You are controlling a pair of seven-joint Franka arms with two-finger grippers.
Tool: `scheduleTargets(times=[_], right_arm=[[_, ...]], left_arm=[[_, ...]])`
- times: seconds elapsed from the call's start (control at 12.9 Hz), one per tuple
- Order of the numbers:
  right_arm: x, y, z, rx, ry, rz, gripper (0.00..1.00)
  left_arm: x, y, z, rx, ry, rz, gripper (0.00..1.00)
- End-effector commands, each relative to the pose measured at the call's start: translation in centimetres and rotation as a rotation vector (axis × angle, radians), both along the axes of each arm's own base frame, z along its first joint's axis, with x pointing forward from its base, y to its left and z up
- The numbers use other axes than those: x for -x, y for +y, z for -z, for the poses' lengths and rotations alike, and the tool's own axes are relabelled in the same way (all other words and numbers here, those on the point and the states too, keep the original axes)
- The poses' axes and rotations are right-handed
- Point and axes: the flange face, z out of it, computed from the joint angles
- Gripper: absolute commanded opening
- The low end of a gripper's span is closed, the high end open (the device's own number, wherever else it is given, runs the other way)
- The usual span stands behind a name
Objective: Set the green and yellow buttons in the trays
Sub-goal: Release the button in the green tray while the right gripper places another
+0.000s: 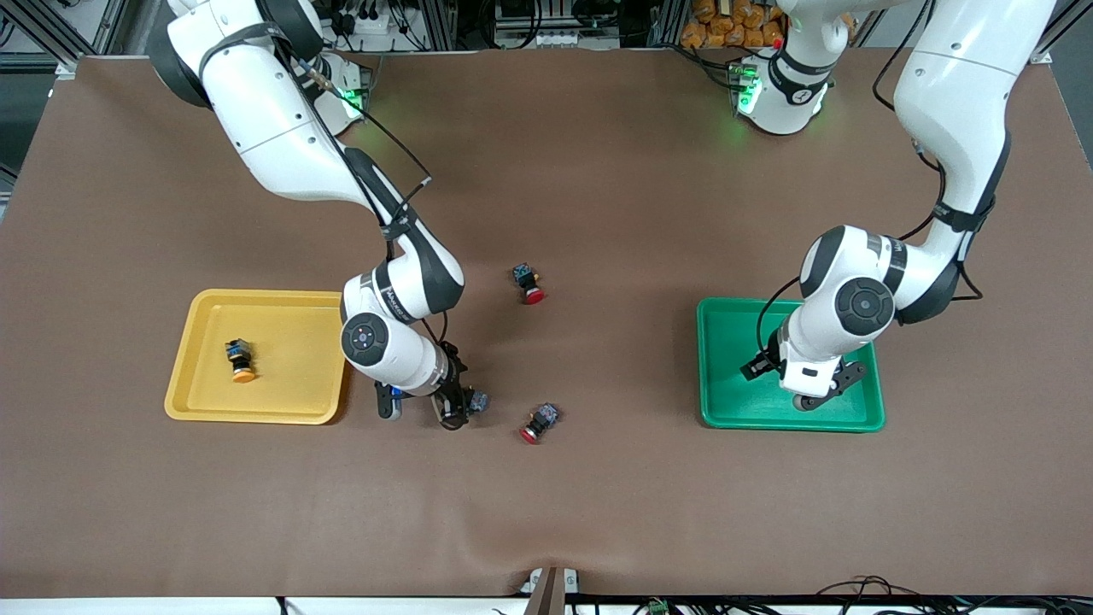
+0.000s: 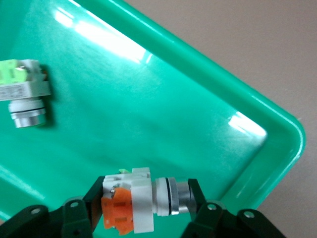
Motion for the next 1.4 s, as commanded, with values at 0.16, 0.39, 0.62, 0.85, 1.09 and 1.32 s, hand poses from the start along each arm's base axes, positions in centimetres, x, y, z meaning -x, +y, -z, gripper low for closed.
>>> scheduleTargets(times=[0.16, 0.39, 0.62, 0.85, 1.09, 1.32], right_arm=[[-1.0, -1.8, -0.9, 0.027, -0.032, -0.162, 0.00], [-1.9, -5.5, -2.4, 0.041, 0.036, -0.264, 0.00], [-3.0, -12.0, -4.2, 0.026, 0.089, -0.477, 0.00], [-3.4, -19.1, -6.7, -0.020, 0.137, -0.668, 0.00], [-3.1, -25.5, -7.0, -0.086, 0.161, -0.827, 0.00], [-2.0, -30.6, -4.9, -0.136, 0.159, -0.926, 0.00]], left_arm=[[-1.4, -0.3, -0.2, 0.017, -0.061, 0.017, 1.00], [-2.8, 0.1, -2.2, 0.020, -0.095, 0.008, 1.00], [-4.1, 1.5, -5.9, -0.029, -0.086, 0.015, 1.00], [-6.2, 1.3, -14.1, -0.056, -0.183, 0.124, 1.00], [-4.8, 2.0, -25.3, -0.116, -0.236, 0.300, 1.00], [-3.8, 2.0, -31.6, -0.099, -0.192, 0.290, 1.00]])
